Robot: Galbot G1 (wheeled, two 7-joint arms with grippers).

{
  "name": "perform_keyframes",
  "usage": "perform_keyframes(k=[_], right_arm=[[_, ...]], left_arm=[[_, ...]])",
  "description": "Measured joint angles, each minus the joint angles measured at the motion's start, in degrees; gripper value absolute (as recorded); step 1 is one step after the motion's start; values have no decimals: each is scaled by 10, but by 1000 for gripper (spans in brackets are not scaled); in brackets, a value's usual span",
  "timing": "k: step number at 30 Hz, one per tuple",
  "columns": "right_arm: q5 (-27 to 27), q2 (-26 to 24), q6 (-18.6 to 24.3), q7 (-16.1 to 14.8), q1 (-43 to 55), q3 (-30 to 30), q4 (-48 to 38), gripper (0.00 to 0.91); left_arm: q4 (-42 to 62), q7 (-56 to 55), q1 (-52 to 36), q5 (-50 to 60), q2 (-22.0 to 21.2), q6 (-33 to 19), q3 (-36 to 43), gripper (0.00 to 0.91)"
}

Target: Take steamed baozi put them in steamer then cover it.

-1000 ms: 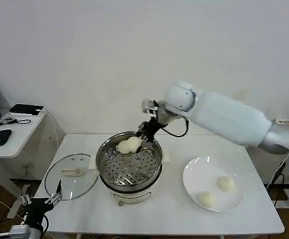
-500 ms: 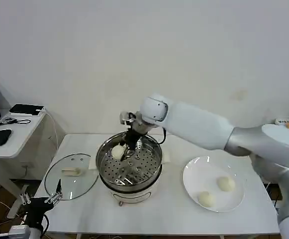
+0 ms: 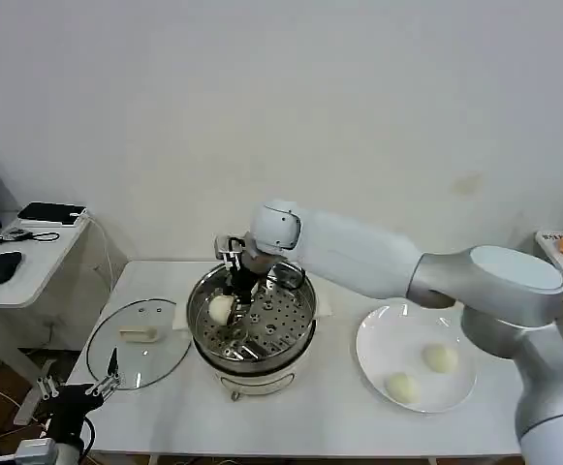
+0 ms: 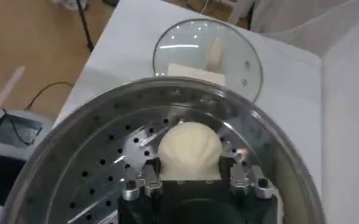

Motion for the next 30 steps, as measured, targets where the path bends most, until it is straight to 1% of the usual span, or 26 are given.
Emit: perform_keyframes(k=[1, 2, 3, 8, 13, 19, 22, 25, 30], right_arm=[[0, 2, 0, 1, -1, 0, -2, 655], [0, 3, 0, 2, -3, 0, -3, 736], [0, 5, 1, 4, -4, 0, -3, 907], [0, 7, 1, 9, -9, 0, -5, 907], [0, 5, -1, 8, -8, 3, -2, 907], [2, -14, -2, 4, 3, 9, 21, 907], [1, -38, 2, -4, 12, 10, 44, 907], [1, -73, 6, -12, 27, 12, 74, 907], [-3, -151, 18, -30, 60, 14, 129, 907]], left_arm=[[0, 0, 0, 0, 0, 0, 0, 907], [0, 0, 1, 0, 0, 0, 0, 907], [-1, 0, 1, 0, 0, 0, 0, 907], [-2, 0, 3, -1, 0, -1, -1, 907], [1, 0, 1, -1, 1, -1, -1, 907], [2, 1, -1, -1, 2, -1, 0, 907], [2, 2, -3, -1, 3, -1, 1, 907], [2, 2, -3, 0, 1, -1, 2, 907], [-4, 2, 2, 4, -1, -1, 7, 907]])
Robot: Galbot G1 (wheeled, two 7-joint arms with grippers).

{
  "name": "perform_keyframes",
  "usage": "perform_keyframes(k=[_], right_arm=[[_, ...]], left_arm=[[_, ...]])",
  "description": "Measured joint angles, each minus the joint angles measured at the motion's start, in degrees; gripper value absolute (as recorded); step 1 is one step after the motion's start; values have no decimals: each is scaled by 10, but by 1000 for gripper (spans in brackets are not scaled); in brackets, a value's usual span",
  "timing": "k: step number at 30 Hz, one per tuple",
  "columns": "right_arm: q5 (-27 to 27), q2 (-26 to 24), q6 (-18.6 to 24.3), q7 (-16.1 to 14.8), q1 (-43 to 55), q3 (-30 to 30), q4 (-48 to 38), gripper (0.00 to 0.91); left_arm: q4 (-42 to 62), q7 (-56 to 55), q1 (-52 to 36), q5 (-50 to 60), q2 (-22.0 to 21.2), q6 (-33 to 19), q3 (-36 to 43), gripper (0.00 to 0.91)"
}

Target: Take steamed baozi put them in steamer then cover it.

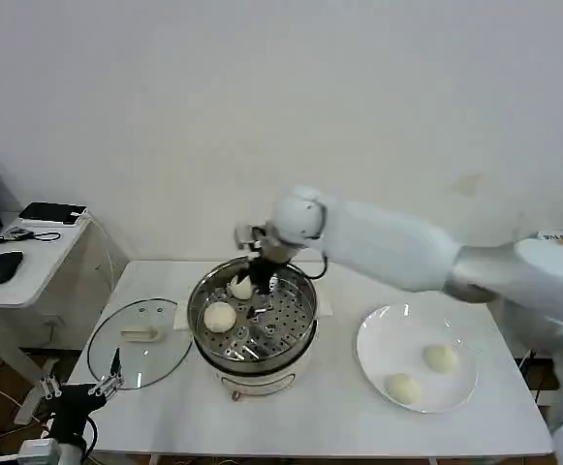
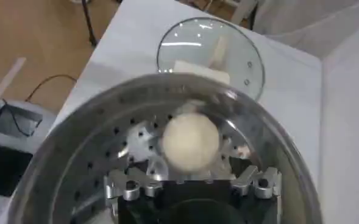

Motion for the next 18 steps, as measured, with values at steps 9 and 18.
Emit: perform_keyframes(k=[9, 18], right_arm=[[-22, -157, 15, -25, 22, 3, 91, 907], [-67, -293, 34, -42, -61, 48, 148, 907]], left_arm=[[-16, 1, 13, 0, 2, 1, 2, 907], [-24, 3, 27, 3, 0, 3, 7, 907]])
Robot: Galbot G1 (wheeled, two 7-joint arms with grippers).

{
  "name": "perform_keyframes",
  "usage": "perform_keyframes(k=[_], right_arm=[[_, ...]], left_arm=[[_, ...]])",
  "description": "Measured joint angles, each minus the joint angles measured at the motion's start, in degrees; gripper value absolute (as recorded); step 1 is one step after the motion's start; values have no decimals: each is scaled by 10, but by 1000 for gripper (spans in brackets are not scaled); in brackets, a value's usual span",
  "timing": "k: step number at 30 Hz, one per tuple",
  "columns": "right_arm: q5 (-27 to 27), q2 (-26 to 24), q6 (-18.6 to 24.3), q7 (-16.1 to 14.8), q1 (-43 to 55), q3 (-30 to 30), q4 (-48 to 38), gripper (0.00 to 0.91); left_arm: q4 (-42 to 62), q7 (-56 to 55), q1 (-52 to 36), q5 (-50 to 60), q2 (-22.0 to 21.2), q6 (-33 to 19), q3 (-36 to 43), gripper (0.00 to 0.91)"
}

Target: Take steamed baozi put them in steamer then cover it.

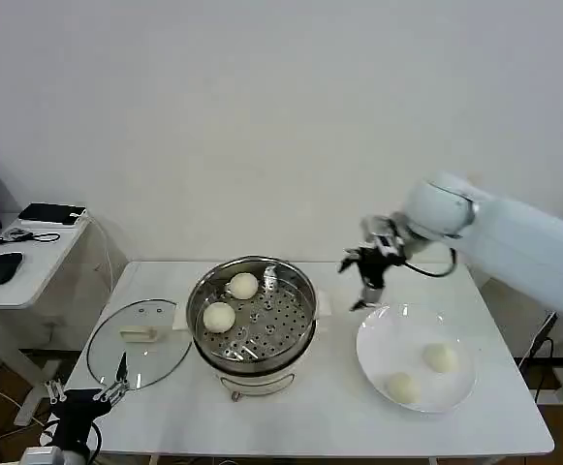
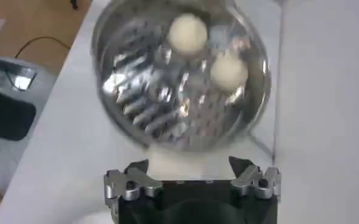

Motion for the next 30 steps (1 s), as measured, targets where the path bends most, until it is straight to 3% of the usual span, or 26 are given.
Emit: perform_keyframes(k=[12, 30], right_arm=[[-53, -89, 15, -10, -142, 47, 35, 907], [-94, -91, 17, -2, -216, 61, 9, 907]], left_arm=[[0, 4, 9, 8, 3, 2, 3, 907], [18, 4, 9, 13, 0, 1, 7, 907]])
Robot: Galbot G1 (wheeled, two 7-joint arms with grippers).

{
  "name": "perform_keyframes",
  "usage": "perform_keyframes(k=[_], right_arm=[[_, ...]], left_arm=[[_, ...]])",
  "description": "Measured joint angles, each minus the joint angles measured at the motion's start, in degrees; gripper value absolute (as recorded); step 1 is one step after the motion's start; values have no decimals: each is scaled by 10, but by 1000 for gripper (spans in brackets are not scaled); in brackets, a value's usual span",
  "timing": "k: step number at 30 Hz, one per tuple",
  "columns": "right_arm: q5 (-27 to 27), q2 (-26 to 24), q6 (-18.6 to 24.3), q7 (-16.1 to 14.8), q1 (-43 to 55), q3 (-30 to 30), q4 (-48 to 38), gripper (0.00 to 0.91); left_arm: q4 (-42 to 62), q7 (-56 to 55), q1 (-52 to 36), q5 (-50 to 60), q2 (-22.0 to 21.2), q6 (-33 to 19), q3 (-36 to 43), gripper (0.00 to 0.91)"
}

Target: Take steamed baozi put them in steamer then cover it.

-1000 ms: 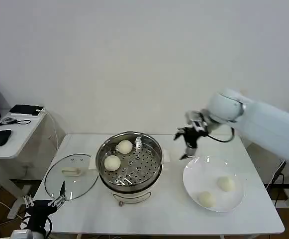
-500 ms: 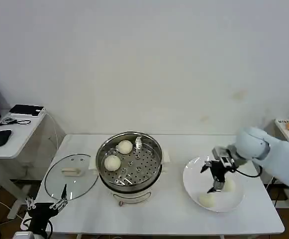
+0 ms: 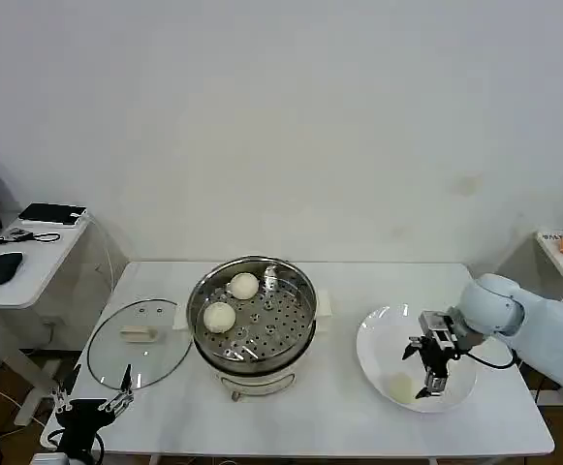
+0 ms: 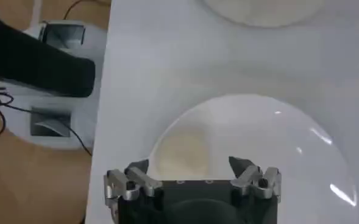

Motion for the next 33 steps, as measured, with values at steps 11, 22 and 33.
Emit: perform_keyframes(k=[11, 22, 33], right_arm=[[-14, 16, 2, 4, -16, 2, -23, 907], [-20, 39, 4, 6, -19, -1, -48, 907], [-23, 51, 5, 4, -18, -11, -61, 907]], left_arm=[[13, 0, -4, 0, 2, 0, 0, 907], [24, 0, -8, 0, 2, 0, -3, 907], [36, 0, -19, -1, 3, 0, -3, 907]])
